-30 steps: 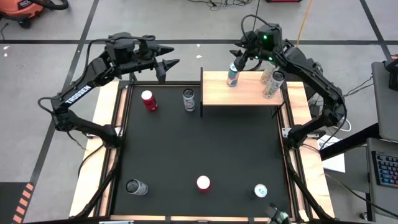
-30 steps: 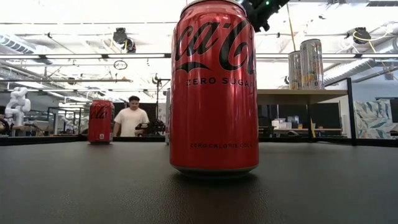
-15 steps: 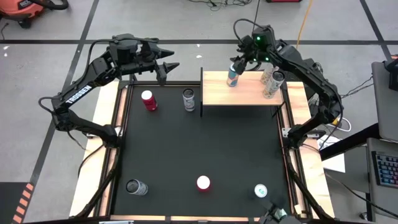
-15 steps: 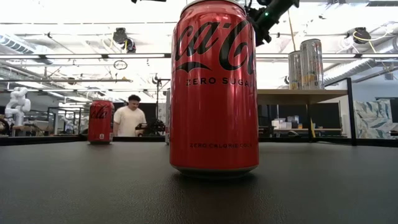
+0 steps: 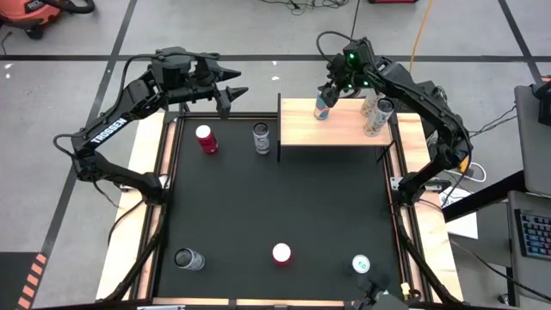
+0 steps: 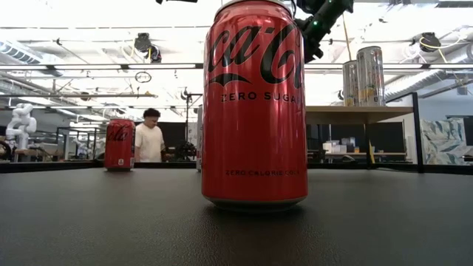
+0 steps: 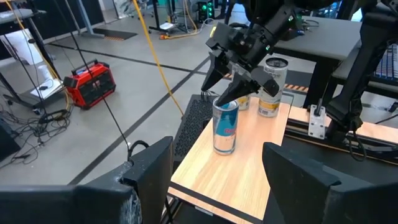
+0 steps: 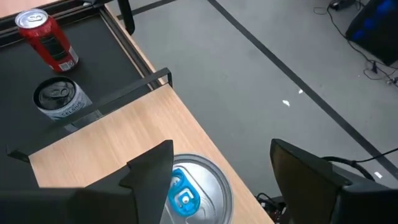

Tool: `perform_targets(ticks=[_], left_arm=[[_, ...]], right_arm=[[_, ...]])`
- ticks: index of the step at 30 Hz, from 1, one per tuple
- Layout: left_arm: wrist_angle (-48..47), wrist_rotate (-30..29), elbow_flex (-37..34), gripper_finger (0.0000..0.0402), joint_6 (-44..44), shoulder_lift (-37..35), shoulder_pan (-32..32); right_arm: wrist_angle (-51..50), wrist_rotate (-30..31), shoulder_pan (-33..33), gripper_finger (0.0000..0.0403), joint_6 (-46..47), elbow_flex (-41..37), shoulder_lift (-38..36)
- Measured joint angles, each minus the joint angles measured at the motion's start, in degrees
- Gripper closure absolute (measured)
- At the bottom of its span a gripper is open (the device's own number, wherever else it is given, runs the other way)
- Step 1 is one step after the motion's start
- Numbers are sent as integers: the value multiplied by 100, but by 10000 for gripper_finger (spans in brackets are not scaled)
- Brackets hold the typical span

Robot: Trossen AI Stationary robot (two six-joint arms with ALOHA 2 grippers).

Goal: Place canned beverage on shelf
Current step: Put the left blue soda can on the shelf

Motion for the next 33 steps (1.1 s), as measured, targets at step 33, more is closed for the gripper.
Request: perform_targets(ticks=[33], left_arm=[[0, 0, 0, 153, 26, 0, 0]], right_arm=[[-798, 731, 43, 151, 224, 14, -23]])
